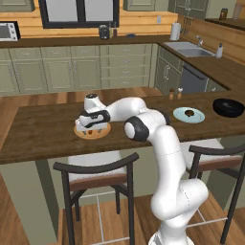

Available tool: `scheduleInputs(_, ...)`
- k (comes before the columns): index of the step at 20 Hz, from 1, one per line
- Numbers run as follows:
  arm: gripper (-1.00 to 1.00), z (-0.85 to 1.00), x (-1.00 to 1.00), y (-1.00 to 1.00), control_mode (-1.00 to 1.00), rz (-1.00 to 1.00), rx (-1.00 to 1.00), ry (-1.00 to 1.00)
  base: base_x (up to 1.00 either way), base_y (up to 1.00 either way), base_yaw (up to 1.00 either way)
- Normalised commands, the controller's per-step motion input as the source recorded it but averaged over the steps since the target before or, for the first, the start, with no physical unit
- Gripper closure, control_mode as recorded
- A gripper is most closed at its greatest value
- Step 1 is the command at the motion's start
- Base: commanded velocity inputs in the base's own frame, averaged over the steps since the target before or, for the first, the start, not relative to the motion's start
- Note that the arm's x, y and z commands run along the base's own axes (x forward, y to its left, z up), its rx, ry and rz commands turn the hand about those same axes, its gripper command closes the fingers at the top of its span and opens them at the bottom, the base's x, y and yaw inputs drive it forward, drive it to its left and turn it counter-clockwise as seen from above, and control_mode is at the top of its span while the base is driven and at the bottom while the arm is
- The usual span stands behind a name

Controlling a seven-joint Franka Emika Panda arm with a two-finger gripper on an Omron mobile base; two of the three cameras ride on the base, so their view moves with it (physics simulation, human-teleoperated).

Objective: Pick the chicken drumstick and mushroom from their plates and place them in the bowl. Then put the bowl in the fridge.

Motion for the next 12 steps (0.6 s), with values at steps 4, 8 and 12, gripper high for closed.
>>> scheduleInputs(4, -1.0, -0.3, 0.03, 0.0, -1.0, 0.0, 0.0, -0.02, 0.0, 0.0, 0.0)
scheduleInputs(8, 1.0, -0.49, 0.0, 0.0, -1.0, 0.0, 0.01, 0.0, 0.0, 0.0, 0.0)
scheduleInputs(12, 1.0, -0.45, 0.0, -0.04, -1.0, 0.0, 0.01, -0.01, 0.0, 0.0, 0.0)
